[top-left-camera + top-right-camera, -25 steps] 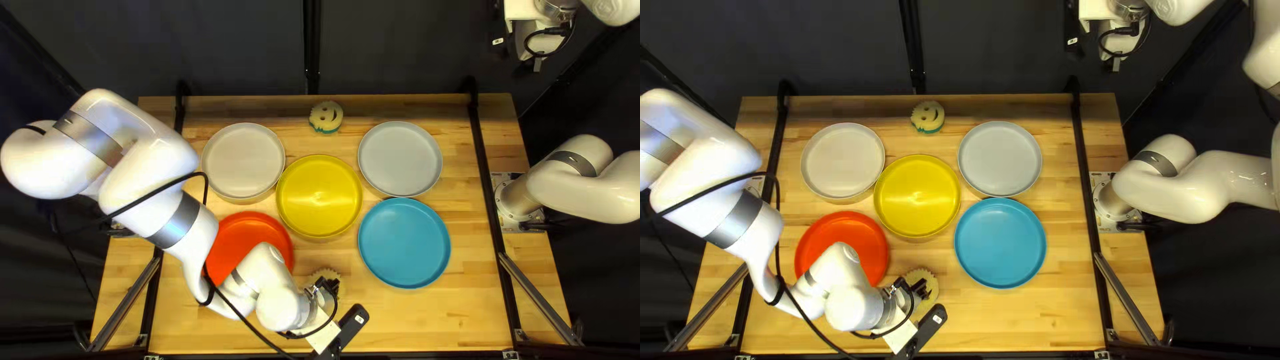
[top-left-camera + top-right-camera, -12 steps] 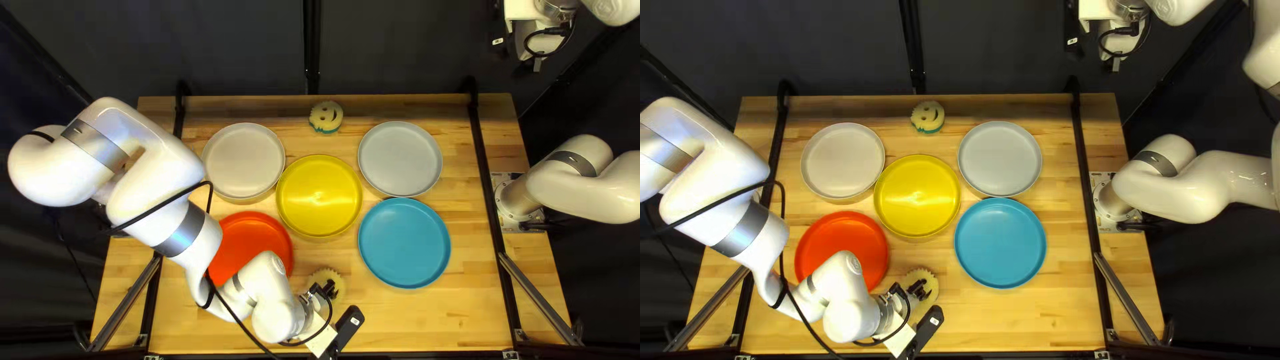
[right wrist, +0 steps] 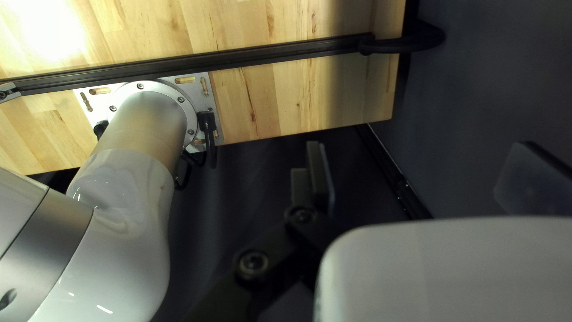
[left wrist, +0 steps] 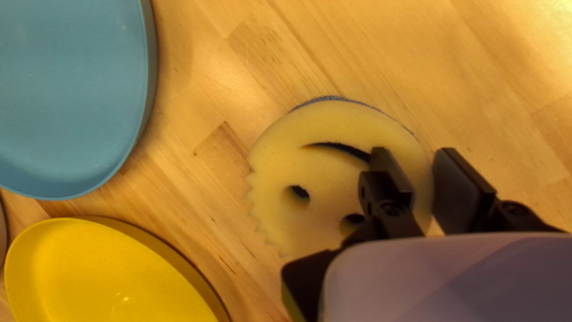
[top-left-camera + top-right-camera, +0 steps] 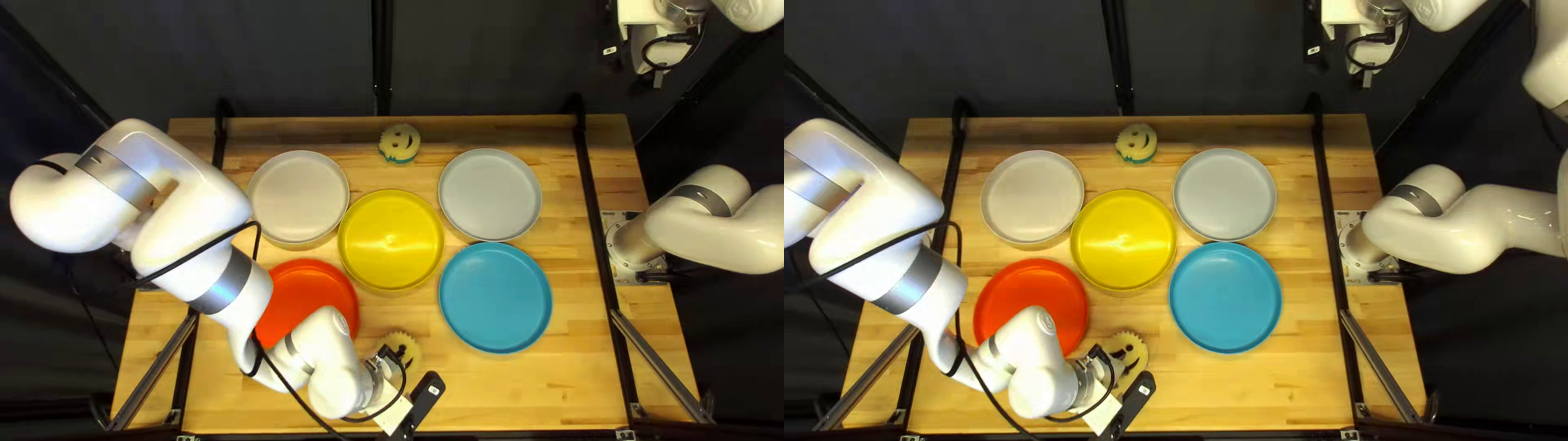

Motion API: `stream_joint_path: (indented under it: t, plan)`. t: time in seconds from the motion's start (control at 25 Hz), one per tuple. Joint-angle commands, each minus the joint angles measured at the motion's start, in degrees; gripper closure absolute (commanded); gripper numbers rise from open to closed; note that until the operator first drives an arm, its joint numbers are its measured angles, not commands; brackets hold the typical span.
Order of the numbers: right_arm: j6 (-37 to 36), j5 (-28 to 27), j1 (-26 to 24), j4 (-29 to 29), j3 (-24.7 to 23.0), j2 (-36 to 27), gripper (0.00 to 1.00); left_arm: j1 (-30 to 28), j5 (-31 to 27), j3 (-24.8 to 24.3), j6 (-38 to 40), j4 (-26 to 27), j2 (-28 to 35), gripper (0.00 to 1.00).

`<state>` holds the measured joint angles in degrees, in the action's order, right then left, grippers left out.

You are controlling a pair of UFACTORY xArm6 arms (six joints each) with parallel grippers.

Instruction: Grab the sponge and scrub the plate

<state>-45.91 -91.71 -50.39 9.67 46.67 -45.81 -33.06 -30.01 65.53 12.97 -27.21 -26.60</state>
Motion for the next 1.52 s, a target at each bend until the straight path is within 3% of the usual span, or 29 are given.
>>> stream_joint_path:
  t: [0.04, 0.4, 0.6, 1.04, 1.24, 1.52]
  plan:
    - [0.0, 0.0, 0.0, 0.0, 0.0, 0.0, 0.0, 0.29, -0.41, -1.87, -3.47, 3.01, 2.63, 1.0]
    - [0.0, 0.0, 0.0, 0.0, 0.0, 0.0, 0.0, -0.73, -5.82, -7.48, -11.18, 11.76, 12.49, 1.0]
    - [0.0, 0.0, 0.0, 0.0, 0.0, 0.0, 0.0, -2.08, -8.12, -10.8, -10.61, 13.37, 16.35, 1.0]
    - [0.0, 0.0, 0.0, 0.0, 0.0, 0.0, 0.0, -5.15, -8.77, -23.52, -7.37, 17.74, 26.86, 1.0]
    - [0.0, 0.0, 0.0, 0.0, 0.0, 0.0, 0.0, -3.72, -5.72, -22.85, -9.87, 19.73, 26.07, 1.0]
    - [0.0, 0.0, 0.0, 0.0, 0.0, 0.0, 0.0, -3.72, -5.72, -22.85, -9.87, 19.73, 26.07, 1.0]
